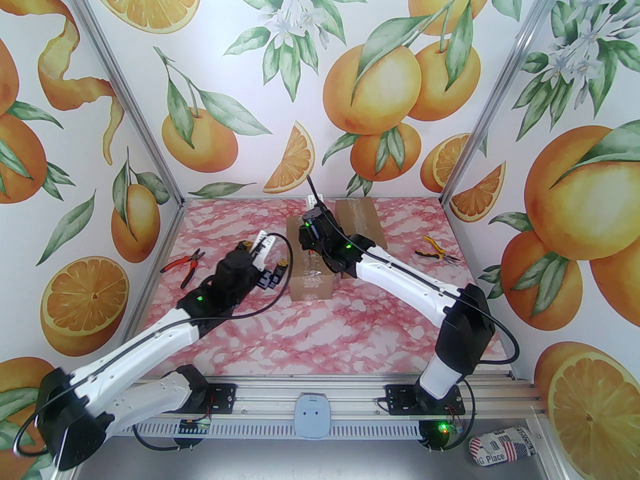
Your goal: Unpack the express box
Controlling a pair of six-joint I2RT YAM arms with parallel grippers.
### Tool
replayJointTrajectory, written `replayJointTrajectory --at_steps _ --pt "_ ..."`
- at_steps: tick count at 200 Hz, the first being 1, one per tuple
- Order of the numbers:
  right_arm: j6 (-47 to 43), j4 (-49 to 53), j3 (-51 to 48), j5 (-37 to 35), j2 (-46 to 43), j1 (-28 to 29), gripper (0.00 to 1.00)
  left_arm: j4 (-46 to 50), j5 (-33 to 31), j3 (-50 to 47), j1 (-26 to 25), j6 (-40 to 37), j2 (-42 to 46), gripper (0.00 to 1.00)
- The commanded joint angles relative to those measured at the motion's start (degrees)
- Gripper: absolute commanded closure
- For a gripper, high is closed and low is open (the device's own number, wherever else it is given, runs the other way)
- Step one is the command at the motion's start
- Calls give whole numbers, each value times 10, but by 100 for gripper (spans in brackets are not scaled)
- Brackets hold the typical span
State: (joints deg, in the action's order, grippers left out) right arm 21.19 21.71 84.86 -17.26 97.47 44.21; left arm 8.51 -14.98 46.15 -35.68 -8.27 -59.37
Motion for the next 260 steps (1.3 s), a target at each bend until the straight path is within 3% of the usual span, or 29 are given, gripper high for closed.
replayJointTrajectory --at_steps 1,32,66,101,132,182,214,260 --pt "-34 40 -24 48 -17 6 100 47 135 59 66 -31 -41 12" --pt "-84 38 -37 79 -33 6 100 151 346 238 173 -39 -202 19" --pt "-125 37 -29 114 -32 6 100 268 439 409 190 -75 -336 21" --pt "-152 34 -31 142 -34 9 100 333 503 480 203 -70 -409 21" --pt "-172 34 -39 151 -36 10 100 366 529 517 206 -51 -465 21" --pt "-193 40 -34 157 -28 10 100 387 509 543 210 -53 -520 25" --pt "-198 47 -29 154 -22 9 100 396 516 545 223 -60 -530 33" --pt "-202 48 -25 154 -17 6 100 386 531 527 238 -60 -535 36"
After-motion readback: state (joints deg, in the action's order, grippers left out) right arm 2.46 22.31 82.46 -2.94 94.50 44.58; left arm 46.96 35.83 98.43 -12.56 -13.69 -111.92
